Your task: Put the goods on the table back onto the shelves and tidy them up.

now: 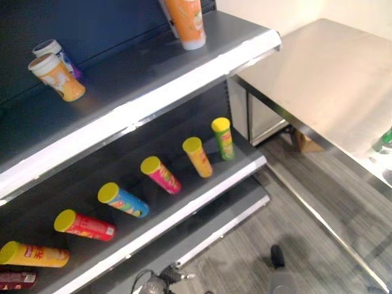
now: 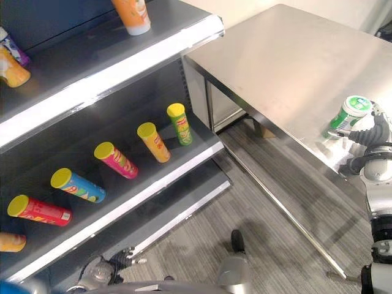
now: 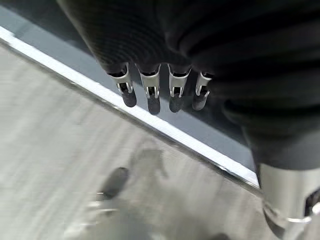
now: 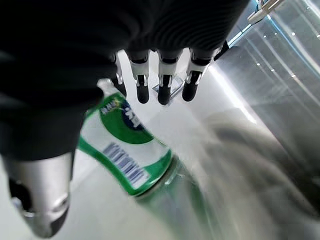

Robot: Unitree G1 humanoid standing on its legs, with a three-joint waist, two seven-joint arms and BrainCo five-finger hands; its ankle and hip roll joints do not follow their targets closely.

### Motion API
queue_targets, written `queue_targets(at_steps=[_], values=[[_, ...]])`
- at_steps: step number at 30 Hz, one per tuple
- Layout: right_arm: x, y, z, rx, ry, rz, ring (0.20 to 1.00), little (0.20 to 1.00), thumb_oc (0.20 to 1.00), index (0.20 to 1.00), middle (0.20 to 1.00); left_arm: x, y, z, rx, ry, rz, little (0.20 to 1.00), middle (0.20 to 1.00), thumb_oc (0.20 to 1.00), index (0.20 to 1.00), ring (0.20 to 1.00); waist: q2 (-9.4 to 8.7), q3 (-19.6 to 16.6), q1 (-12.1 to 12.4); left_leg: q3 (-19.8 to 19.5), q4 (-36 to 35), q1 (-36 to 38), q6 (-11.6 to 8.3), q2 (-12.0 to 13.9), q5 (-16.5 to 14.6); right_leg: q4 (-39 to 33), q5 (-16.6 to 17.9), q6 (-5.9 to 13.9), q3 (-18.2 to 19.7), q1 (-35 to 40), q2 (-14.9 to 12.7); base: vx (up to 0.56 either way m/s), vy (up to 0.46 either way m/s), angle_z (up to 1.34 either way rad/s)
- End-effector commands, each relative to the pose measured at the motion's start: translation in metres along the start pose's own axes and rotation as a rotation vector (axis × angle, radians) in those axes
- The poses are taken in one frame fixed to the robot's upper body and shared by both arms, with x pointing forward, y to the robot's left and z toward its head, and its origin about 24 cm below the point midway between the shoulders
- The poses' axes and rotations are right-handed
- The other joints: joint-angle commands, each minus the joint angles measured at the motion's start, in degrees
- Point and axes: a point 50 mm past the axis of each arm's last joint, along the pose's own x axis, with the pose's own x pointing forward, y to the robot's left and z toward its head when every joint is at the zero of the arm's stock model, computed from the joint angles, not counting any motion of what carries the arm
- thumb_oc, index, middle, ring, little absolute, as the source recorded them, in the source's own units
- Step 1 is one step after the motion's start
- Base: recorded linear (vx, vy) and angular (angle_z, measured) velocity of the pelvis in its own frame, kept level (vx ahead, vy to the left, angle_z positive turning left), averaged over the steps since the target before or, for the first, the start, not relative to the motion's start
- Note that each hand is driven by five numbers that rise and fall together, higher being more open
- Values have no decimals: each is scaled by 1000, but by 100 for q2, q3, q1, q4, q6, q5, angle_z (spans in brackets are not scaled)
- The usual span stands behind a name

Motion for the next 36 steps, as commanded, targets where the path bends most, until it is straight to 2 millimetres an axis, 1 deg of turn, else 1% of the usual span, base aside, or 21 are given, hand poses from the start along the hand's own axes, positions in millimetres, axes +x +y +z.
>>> queue_targets(at_steps=[1, 4, 14, 15, 16, 17, 18, 19, 20, 21, 23, 24, 25, 30, 36], values=[[8, -7, 18, -44, -69, -24, 1000, 1000, 1000, 1000, 1000, -2, 28, -5, 51, 23, 59, 1000, 1000, 1000, 1000, 1000, -596, -197, 8, -109, 501, -141, -416, 126, 178, 91, -663, 16, -298, 431, -45, 20, -16, 16], [11, -10, 17, -56, -59, -45, 1000, 1000, 1000, 1000, 1000, -2, 26, -6, 48, 27, 52, 1000, 1000, 1000, 1000, 1000, -563, -178, 36, -165, 520, -182, -424, 127, 211, 91, -688, -8, -371, 471, -57, 25, -14, 13], [9, -17, 14, -46, -42, -119, 1000, 1000, 1000, 1000, 1000, 0, 21, 8, 52, -19, 48, 1000, 1000, 1000, 1000, 1000, -535, -160, 61, -296, 542, -240, -423, 131, 215, 91, -756, -44, -516, 566, -71, 14, -12, 5], [8, -17, 12, -40, -36, -127, 693, 693, 693, 693, 693, 0, 21, 9, 52, -26, 47, 1000, 1000, 1000, 1000, 1000, -531, -155, 75, -310, 538, -246, -426, 133, 215, 91, -761, -47, -545, 579, -77, 9, -17, 14], [8, -17, 12, -40, -35, -127, 592, 592, 592, 592, 592, 0, 21, 9, 53, -26, 47, 1000, 1000, 1000, 1000, 1000, -532, -155, 74, -312, 539, -246, -426, 133, 215, 91, -761, -47, -546, 579, -77, 9, -14, 14], [8, -17, 13, -34, -38, -130, 539, 539, 539, 539, 539, 0, 21, 9, 56, -27, 48, 1000, 1000, 1000, 1000, 1000, -528, -154, 82, -314, 533, -247, -426, 135, 217, 91, -770, -51, -559, 589, -74, 10, -13, 12], [9, -16, 14, -22, -40, -131, 592, 592, 592, 592, 592, 0, 21, 8, 58, -23, 48, 1000, 1000, 1000, 1000, 1000, -528, -151, 88, -319, 534, -244, -428, 137, 220, 91, -773, -54, -570, 596, -69, 16, -18, 9], [9, -15, 14, -13, -39, -132, 784, 784, 784, 784, 784, 0, 21, 8, 57, -21, 49, 1000, 1000, 1000, 1000, 1000, -526, -147, 95, -322, 531, -238, -429, 139, 221, 91, -777, -56, -580, 608, -66, 18, -20, 5], [9, -14, 14, -7, -39, -131, 859, 859, 859, 859, 859, 0, 21, 7, 59, -19, 48, 1000, 1000, 1000, 1000, 1000, -524, -148, 107, -321, 527, -235, -430, 140, 224, 91, -782, -54, -587, 618, -61, 0, 0, 0], [10, -13, 15, -3, -41, -133, 849, 849, 849, 849, 849, 0, 22, 7, 61, -17, 49, 1000, 1000, 1000, 1000, 1000, -524, -150, 116, -320, 523, -233, -431, 140, 223, 91, -782, -53, -596, 619, -59, 0, 0, 0], [10, -11, 17, 6, -44, -134, 605, 605, 605, 605, 605, 0, 22, 6, 63, -16, 51, 1000, 1000, 1000, 1000, 1000, -516, -144, 133, -322, 522, -233, -434, 150, 232, 91, -792, -56, -610, 625, -52, 0, 0, 0], [11, -10, 18, 11, -43, -135, 329, 329, 329, 329, 329, 0, 22, 6, 64, -15, 51, 1000, 1000, 1000, 1000, 1000, -513, -146, 146, -327, 527, -233, -436, 154, 237, 91, -800, -61, -618, 635, -50, 0, 0, 0], [12, -9, 18, 12, -40, -136, 200, 200, 200, 200, 200, 0, 22, 6, 66, -14, 51, 1000, 1000, 1000, 1000, 1000, -514, -148, 167, -327, 526, -235, -438, 161, 243, 91, -801, -63, -628, 643, -50, 0, 0, 0], [13, -3, 18, 15, -34, -121, 200, 200, 200, 200, 200, 0, 24, 7, 62, -17, 60, 1000, 1000, 1000, 1000, 1000, -508, -149, 190, -330, 495, -223, -448, 165, 257, 91, -813, -63, -673, 659, -54, 0, 0, 0], [12, -3, 18, 9, -38, -121, 200, 200, 200, 200, 200, 0, 25, 7, 59, -15, 63, 1000, 1000, 1000, 1000, 1000, -506, -151, 188, -339, 484, -223, -451, 166, 267, 91, -819, -69, -683, 662, -51, 1, -6, 8]])
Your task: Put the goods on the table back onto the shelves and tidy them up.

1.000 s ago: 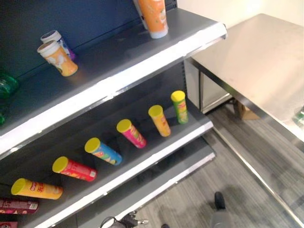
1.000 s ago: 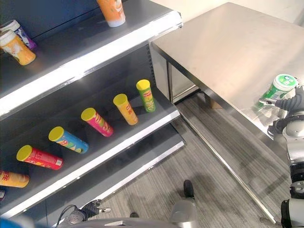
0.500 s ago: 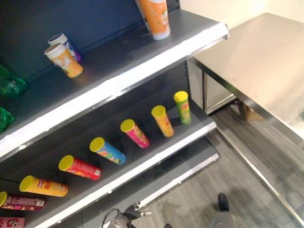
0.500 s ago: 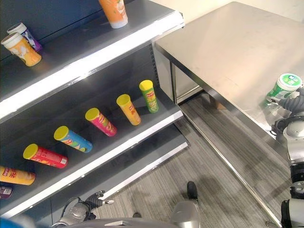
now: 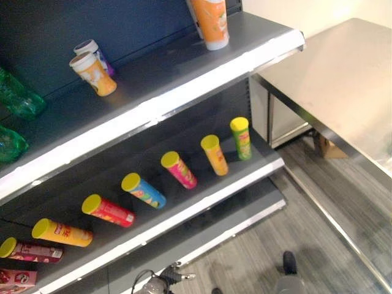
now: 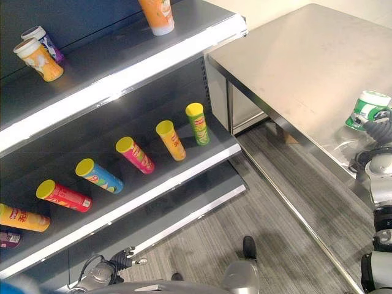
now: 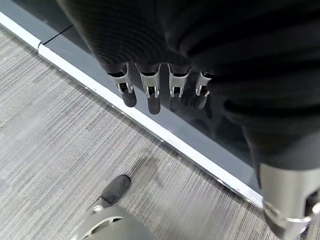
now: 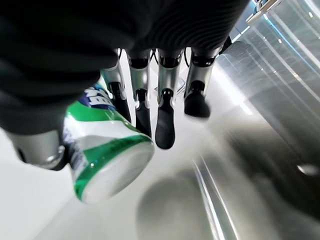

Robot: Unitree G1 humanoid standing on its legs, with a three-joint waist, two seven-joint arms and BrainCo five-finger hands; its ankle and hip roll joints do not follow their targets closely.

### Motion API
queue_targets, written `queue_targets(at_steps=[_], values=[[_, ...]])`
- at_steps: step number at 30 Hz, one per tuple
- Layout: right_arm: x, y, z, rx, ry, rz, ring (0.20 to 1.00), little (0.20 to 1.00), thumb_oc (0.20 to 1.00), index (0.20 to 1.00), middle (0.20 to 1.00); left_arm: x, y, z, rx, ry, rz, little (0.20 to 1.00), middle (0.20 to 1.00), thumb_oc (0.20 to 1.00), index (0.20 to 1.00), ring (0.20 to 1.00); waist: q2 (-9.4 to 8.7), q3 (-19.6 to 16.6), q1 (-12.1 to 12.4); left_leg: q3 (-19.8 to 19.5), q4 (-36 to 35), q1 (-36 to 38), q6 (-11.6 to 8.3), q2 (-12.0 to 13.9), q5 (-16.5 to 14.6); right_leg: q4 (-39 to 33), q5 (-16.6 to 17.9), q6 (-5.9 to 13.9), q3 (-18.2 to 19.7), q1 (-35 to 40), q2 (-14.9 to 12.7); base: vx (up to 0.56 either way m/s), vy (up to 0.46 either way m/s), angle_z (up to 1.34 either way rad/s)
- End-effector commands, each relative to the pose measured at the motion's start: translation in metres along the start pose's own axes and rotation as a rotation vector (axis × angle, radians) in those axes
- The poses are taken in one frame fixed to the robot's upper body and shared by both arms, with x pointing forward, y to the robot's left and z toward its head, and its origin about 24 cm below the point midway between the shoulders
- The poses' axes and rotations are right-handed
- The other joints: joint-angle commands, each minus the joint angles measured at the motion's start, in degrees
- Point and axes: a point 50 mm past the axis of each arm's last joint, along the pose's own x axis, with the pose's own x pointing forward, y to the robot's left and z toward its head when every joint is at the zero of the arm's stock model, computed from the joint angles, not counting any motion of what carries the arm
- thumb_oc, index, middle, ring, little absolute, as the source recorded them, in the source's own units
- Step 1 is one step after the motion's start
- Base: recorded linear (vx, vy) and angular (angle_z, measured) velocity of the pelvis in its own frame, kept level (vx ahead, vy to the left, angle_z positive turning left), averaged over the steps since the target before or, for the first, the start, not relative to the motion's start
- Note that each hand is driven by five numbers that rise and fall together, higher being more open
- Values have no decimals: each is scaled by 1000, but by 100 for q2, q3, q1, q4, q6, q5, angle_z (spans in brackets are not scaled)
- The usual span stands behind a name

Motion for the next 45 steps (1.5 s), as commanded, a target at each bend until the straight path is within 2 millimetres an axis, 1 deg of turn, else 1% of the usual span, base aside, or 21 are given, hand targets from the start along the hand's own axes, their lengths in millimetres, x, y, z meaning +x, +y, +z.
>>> queue_targets(at_steps=[1, 10, 15, 18, 19, 20, 22, 24, 25, 26, 28, 29, 31, 32, 33, 34, 37, 39, 41, 44, 45], values=[[-1, -3, 15, 6, -99, -45, 200, 200, 200, 200, 200, -4, 27, -14, 48, 62, 66, 1000, 1000, 1000, 1000, 1000, -665, -202, 28, 81, 362, -52, -487, 185, 265, 92, -822, -92, -328, 546, 78, 6, -30, 3], [-15, -27, 36, 90, -259, -151, 200, 200, 200, 200, 200, -5, 32, -14, 17, 56, 86, 1000, 1000, 1000, 1000, 1000, -724, -249, 10, -22, 468, -90, -552, 302, 326, 92, -918, -156, -455, 671, 151, -9, -28, 10], [-29, -32, 68, 208, -437, -158, 200, 200, 200, 200, 200, -6, 36, -16, -11, 60, 102, 1000, 1000, 1000, 1000, 1000, -787, -305, 85, -240, 671, -193, -613, 399, 464, 92, -1040, -271, -548, 834, 260, -26, -70, 16], [-36, -36, 84, 282, -527, -139, 200, 200, 200, 200, 200, -6, 38, -17, -30, 59, 105, 1000, 1000, 1000, 1000, 1000, -843, -338, 141, -499, 846, -310, -660, 468, 558, 97, -1147, -383, -672, 980, 360, -19, -84, 38], [-36, -36, 84, 282, -527, -139, 200, 200, 200, 200, 200, -6, 38, -17, -30, 59, 105, 1000, 1000, 1000, 1000, 1000, -843, -338, 138, -502, 847, -312, -660, 468, 557, 97, -1148, -383, -675, 981, 360, -20, -97, 58], [-39, -36, 93, 323, -570, -121, 200, 200, 200, 200, 200, -7, 38, -20, -51, 66, 109, 1000, 1000, 1000, 1000, 1000, -889, -334, 214, -648, 1005, -396, -661, 489, 579, 106, -1224, -460, -724, 1078, 431, -31, -93, 37], [-41, -39, 104, 360, -619, -120, 200, 200, 200, 200, 200, -8, 39, -23, -69, 75, 117, 1000, 1000, 1000, 1000, 1000, -971, -297, 315, -982, 1288, -611, -681, 386, 700, 121, -1256, -534, -767, 1138, 475, -59, -86, 34], [-43, -44, 117, 394, -674, -133, 200, 200, 200, 200, 200, -8, 43, -20, -96, 65, 140, 1000, 1000, 1000, 1000, 1000, -1168, -210, 432, -1415, 1722, -1055, -757, 163, 793, 132, -1241, -581, -870, 1189, 411, -81, -77, 54], [-44, -50, 121, 407, -699, -159, 200, 200, 200, 200, 200, -8, 45, -18, -129, 53, 156, 1000, 1000, 1000, 1000, 1000, -1274, -207, 470, -1392, 1678, -1207, -717, 240, 723, 133, -1277, -583, -1064, 1226, 399, -46, -65, 64], [-44, -50, 121, 407, -699, -159, 200, 200, 200, 200, 200, -8, 45, -18, -130, 54, 156, 1000, 1000, 1000, 1000, 1000, -1273, -214, 442, -1421, 1674, -1219, -719, 236, 726, 132, -1284, -584, -1094, 1230, 402, 1, -42, 82], [-48, -60, 124, 392, -723, -198, 200, 200, 200, 200, 200, -10, 46, -24, -161, 68, 170, 1000, 1000, 1000, 1000, 1000, -1286, -254, 461, -1043, 1120, -1082, -666, 679, 723, 144, -1359, -549, -1344, 1315, 444, 47, 77, 117], [-51, -67, 127, 387, -747, -225, 200, 200, 200, 200, 200, -11, 45, -26, -157, 74, 170, 1000, 1000, 1000, 1000, 1000, -1265, -279, 457, -772, 735, -1138, -625, 926, 959, 177, -1358, -493, -1510, 1307, 385, 46, 141, 122], [-51, -67, 127, 386, -746, -225, 200, 200, 200, 200, 200, -11, 45, -27, -156, 75, 169, 1000, 1000, 1000, 1000, 1000, -1265, -291, 467, -753, 664, -1105, -627, 924, 996, 189, -1364, -493, -1505, 1295, 383, 54, 140, 74], [-55, -71, 128, 399, -765, -245, 200, 200, 200, 200, 200, -13, 43, -33, -149, 93, 168, 1000, 1000, 1000, 1000, 1000, -1159, -388, 434, -547, 335, -897, -666, 1000, 979, 209, -1391, -401, -1616, 1337, 326, 79, 170, 22], [-55, -71, 128, 398, -764, -246, 200, 200, 200, 200, 200, -12, 43, -32, -148, 93, 167, 1000, 1000, 1000, 1000, 1000, -1160, -392, 440, -539, 286, -886, -657, 990, 1022, 210, -1373, -398, -1618, 1325, 321, 145, 393, 11], [-58, -71, 131, 404, -781, -241, 200, 200, 200, 200, 200, -13, 40, -37, -151, 111, 164, 1000, 1000, 1000, 1000, 1000, -1060, -504, 435, -430, -11, -700, -645, 895, 984, 229, -1324, -290, -1657, 1335, 183, 87, 357, 30], [-61, -69, 138, 432, -812, -222, 200, 200, 200, 200, 200, -14, 41, -39, -150, 118, 173, 1000, 1000, 1000, 1000, 1000, -1028, -603, 450, -373, -146, -587, -551, 590, 856, 301, -1159, -129, -1625, 1222, -154, 78, 394, 34], [-62, -57, 154, 520, -854, -139, 200, 200, 200, 200, 200, -15, 47, -40, -154, 115, 197, 1000, 1000, 1000, 1000, 1000, -1152, -656, 547, -299, -136, -562, -325, 201, 620, 406, -966, 45, -1497, 1086, -552, 43, 355, 10], [-61, -53, 159, 513, -861, -116, 200, 200, 200, 200, 200, -16, 49, -41, -155, 115, 202, 1000, 1000, 1000, 1000, 1000, -1202, -666, 579, -267, -140, -546, -251, 87, 559, 446, -909, 103, -1429, 1026, -658, 27, 230, 7], [-57, -32, 172, 517, -862, -11, 200, 200, 200, 200, 200, -19, 55, -46, -179, 121, 228, 1000, 1000, 1000, 1000, 1000, -1317, -693, 704, -151, -196, -501, -36, -297, 392, 665, -677, 295, -1294, 787, -1048, 24, 286, 4], [-57, -32, 173, 517, -864, -9, 200, 200, 200, 200, 200, -19, 54, -47, -181, 122, 229, 1000, 1000, 1000, 1000, 1000, -1323, -695, 702, -139, -196, -500, -27, -312, 389, 676, -678, 304, -1278, 773, -1065, 23, 142, -35]])
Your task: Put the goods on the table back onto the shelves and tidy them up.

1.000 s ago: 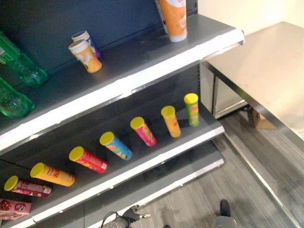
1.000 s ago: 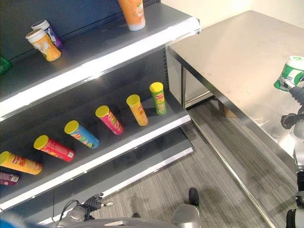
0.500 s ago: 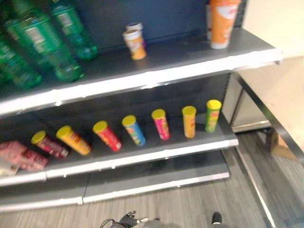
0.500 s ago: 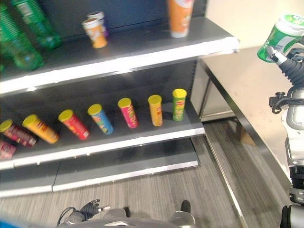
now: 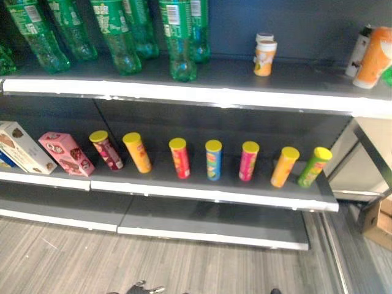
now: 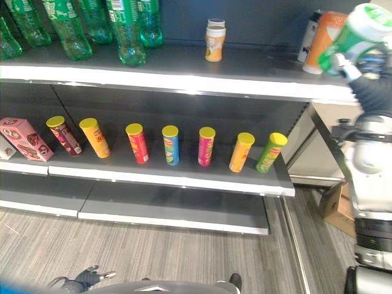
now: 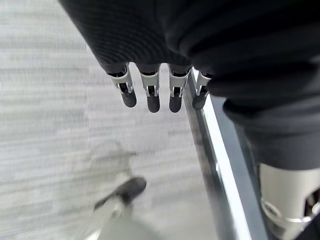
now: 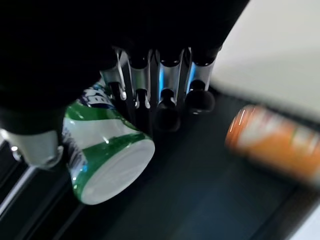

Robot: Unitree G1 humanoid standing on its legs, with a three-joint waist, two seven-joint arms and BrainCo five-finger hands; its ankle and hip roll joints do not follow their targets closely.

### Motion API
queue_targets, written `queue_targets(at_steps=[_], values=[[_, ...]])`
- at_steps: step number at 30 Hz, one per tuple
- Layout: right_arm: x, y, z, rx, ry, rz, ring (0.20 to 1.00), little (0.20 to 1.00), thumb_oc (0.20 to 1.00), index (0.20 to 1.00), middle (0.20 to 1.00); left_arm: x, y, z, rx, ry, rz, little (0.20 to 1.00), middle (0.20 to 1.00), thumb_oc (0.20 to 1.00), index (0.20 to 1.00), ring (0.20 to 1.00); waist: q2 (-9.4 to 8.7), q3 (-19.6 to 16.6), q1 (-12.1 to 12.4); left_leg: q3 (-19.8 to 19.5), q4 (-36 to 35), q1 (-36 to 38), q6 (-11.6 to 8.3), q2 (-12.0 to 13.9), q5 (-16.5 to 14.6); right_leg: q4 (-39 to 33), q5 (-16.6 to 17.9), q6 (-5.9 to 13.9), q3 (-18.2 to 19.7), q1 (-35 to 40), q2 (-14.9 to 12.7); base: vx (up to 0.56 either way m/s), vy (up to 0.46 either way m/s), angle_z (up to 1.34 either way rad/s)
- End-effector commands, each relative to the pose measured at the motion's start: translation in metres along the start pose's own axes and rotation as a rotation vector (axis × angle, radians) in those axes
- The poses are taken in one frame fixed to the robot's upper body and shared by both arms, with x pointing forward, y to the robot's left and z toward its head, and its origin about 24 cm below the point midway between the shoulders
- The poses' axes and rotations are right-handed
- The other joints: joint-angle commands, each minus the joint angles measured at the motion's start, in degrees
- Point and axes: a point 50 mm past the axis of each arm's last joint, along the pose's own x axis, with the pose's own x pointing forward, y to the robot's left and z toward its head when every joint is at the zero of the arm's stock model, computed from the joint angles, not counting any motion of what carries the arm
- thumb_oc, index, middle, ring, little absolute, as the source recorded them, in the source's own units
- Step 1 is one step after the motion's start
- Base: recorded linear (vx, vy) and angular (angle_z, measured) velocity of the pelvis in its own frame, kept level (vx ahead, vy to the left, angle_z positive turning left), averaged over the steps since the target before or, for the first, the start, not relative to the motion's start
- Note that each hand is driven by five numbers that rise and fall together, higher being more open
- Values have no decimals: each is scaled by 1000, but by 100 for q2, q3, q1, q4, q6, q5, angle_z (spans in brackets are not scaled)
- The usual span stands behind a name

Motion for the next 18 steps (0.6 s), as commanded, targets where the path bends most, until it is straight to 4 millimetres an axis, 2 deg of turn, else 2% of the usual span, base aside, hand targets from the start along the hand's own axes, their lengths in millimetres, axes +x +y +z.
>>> queue_targets(at_steps=[1, 3, 5, 6, 7, 8, 10, 12, 13, 18], values=[[35, -14, 27, 2, -116, -9, 200, 200, 200, 200, 200, 3, -6, 19, -49, -67, 3, 1000, 1000, 1000, 1000, 1000, 351, 178, 225, -172, -122, 21, -187, 345, -162, 302, -541, 66, -279, 401, 68, 9, 131, -44], [40, -2, 24, 21, -95, 31, 200, 200, 200, 200, 200, 2, -3, 16, -54, -60, 10, 1000, 1000, 1000, 1000, 1000, 342, 245, 282, -109, -130, 60, -111, 285, -202, 670, -412, 63, -303, 221, -47, -10, 139, -22], [43, 3, 22, 37, -84, 53, 200, 200, 200, 200, 200, 2, 0, 14, -53, -56, 14, 1000, 1000, 1000, 1000, 1000, 360, 274, 295, -65, -130, 51, -109, 302, -205, 863, -423, 59, -284, 109, -23, -3, 34, -10], [49, 4, 20, 48, -59, 69, 200, 200, 200, 200, 200, 3, 7, 19, -49, -66, 28, 1000, 1000, 1000, 1000, 1000, 389, 362, 237, -107, -130, 72, -132, 385, -196, 745, -542, -44, 9, -79, 386, 24, -31, -19], [50, 3, 15, 40, -38, 61, 200, 200, 200, 200, 200, 3, 10, 17, -49, -54, 33, 1000, 1000, 1000, 1000, 1000, 396, 388, 220, -119, -130, 76, -142, 390, -208, 533, -624, -104, 133, -62, 538, 18, -32, -10], [51, 3, 15, 41, -40, 61, 200, 200, 200, 200, 200, 3, 10, 17, -51, -55, 33, 1000, 1000, 1000, 1000, 1000, 400, 383, 211, -122, -130, 57, -142, 394, -192, 507, -598, -112, 126, -67, 544, 16, -16, 13], [53, 4, 17, 38, -37, 85, 200, 200, 200, 200, 200, 2, 9, 20, -63, -68, 30, 1000, 1000, 1000, 1000, 1000, 383, 391, 205, -248, -130, 96, -158, 376, -145, 301, -714, -135, 448, 60, 723, 36, -28, 21], [53, 5, 12, 32, -12, 91, 200, 200, 200, 200, 200, 2, 6, 20, -75, -69, 24, 1000, 1000, 1000, 1000, 1000, 342, 306, 262, -308, -122, 60, -204, 379, -97, 88, -688, -179, 379, 219, 788, 61, -96, 24], [55, 6, 8, 25, 7, 98, 200, 200, 200, 200, 200, 3, 2, 18, -76, -61, 14, 1000, 1000, 1000, 1000, 1000, 326, 237, 288, -363, -103, 48, -249, 426, -83, -96, -701, -196, 221, 394, 849, 66, -108, 31], [62, 16, 4, -10, 32, 125, 200, 200, 200, 200, 200, 2, -6, 13, -71, -38, -2, 1000, 1000, 1000, 1000, 1000, 325, 183, 343, -472, -39, 40, -321, 503, -45, -219, -767, -260, 57, 613, 926, 34, -94, 23]])
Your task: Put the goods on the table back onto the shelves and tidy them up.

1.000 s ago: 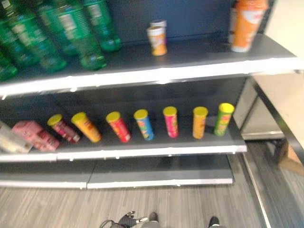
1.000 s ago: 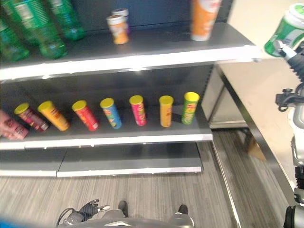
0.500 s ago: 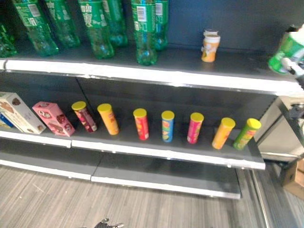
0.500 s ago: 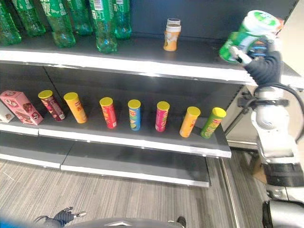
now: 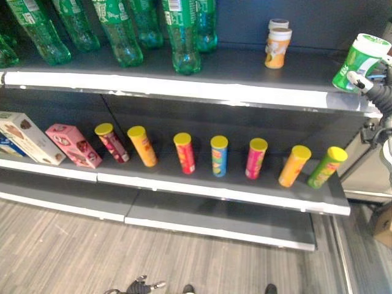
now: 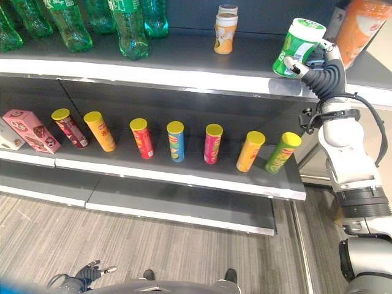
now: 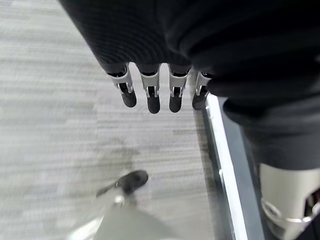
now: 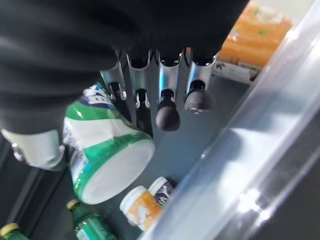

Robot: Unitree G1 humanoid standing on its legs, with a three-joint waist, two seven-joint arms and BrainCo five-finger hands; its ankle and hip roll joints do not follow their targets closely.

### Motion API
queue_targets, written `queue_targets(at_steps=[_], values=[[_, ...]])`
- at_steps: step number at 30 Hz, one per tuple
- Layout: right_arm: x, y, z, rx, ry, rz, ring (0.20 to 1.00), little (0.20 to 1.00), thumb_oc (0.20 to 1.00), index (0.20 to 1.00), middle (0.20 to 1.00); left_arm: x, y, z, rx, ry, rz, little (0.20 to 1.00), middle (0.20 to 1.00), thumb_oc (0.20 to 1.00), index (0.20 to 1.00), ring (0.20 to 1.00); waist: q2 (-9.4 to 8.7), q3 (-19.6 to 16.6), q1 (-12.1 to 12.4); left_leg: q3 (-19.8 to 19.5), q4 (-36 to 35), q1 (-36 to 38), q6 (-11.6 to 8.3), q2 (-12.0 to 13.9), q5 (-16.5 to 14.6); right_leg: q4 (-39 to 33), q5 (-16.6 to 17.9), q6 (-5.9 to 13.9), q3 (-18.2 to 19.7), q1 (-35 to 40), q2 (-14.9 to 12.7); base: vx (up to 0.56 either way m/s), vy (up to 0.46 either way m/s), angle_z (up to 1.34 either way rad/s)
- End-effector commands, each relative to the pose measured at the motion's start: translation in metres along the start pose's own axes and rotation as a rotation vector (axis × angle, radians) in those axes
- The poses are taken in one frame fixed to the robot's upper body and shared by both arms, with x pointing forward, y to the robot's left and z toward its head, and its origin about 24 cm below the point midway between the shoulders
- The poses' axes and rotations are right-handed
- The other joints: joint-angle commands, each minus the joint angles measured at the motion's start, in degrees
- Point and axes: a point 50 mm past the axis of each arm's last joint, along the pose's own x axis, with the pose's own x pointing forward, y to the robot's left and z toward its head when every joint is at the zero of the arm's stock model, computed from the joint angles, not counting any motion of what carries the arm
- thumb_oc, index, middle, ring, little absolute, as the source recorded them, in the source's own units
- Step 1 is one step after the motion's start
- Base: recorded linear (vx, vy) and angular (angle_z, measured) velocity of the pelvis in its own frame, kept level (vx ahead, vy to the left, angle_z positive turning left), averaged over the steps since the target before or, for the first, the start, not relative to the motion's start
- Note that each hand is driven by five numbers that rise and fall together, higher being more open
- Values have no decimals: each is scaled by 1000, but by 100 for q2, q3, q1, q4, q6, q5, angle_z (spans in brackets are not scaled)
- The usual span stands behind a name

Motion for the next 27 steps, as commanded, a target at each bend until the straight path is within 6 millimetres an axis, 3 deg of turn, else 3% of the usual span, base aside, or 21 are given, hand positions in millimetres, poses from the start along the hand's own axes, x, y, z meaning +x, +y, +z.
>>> queue_targets(at_steps=[1, 7, 14, 27], values=[[24, -5, 27, -45, -101, -6, 200, 200, 200, 200, 200, 2, 20, 9, 0, -8, 53, 1000, 1000, 1000, 1000, 1000, -211, -279, 206, -194, 130, -143, -165, 18, -165, 247, -538, -197, 101, 124, 122, 19, -110, 19], [40, -7, 23, -137, -53, -4, 200, 200, 200, 200, 200, 3, 13, 15, -13, -32, 25, 1000, 1000, 1000, 1000, 1000, -170, -314, 302, -340, 193, -190, -231, 40, -143, 240, -615, -240, -125, 281, 137, 11, -61, 18], [51, -4, 13, -132, 17, -20, 200, 200, 200, 200, 200, 3, 12, 12, -16, -20, 26, 1000, 1000, 1000, 1000, 1000, -108, -348, 382, -425, 173, -194, -247, 22, -116, 250, -643, -247, -312, 378, 116, 17, -23, 16], [53, 31, 8, -106, 38, 54, 200, 200, 200, 200, 200, 3, 4, 6, 1, 6, 19, 1000, 1000, 1000, 1000, 1000, -95, -349, 471, -492, 103, -138, -209, -23, -130, 290, -627, -213, -478, 441, 32, 17, 4, 4]])
